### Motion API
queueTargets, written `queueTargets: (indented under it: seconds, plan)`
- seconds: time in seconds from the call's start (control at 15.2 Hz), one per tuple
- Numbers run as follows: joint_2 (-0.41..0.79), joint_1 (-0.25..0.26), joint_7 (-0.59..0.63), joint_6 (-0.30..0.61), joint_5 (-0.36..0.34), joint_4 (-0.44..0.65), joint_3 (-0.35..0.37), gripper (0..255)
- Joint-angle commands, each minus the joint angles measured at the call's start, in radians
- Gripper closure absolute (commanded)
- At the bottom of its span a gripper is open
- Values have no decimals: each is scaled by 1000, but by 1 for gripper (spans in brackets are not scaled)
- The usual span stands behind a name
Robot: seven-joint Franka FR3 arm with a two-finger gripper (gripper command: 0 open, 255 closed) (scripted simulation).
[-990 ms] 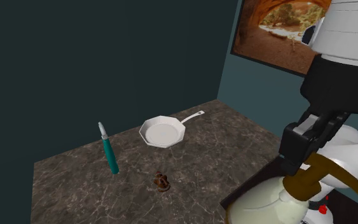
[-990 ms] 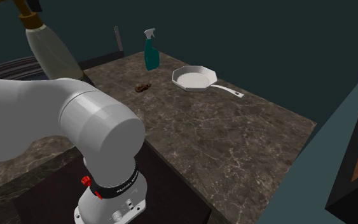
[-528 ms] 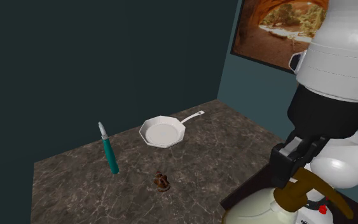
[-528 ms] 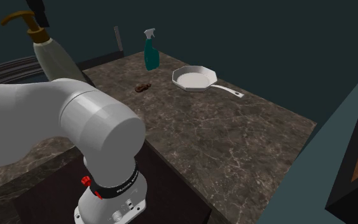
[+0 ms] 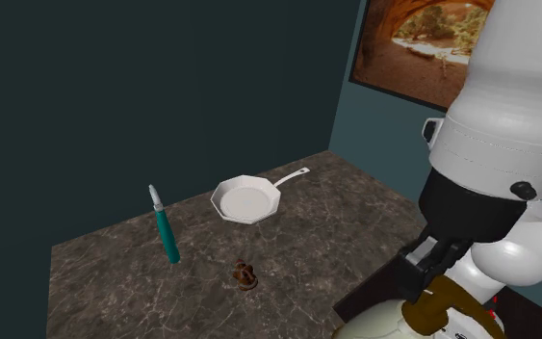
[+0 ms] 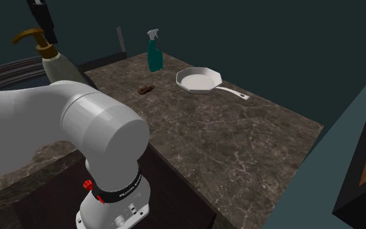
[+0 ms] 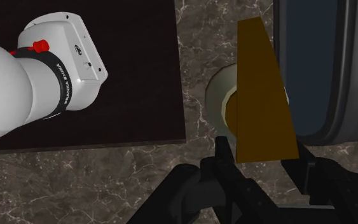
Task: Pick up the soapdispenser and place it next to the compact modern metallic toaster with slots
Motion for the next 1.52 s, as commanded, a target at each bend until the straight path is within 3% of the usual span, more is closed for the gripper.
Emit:
queueTargets:
  seconds: [0.0, 1.45]
  plan:
    - [-14, 7, -4, 19, 13, -32, 12, 255]
    - [-83, 57, -46, 217, 167, -285, 180, 255]
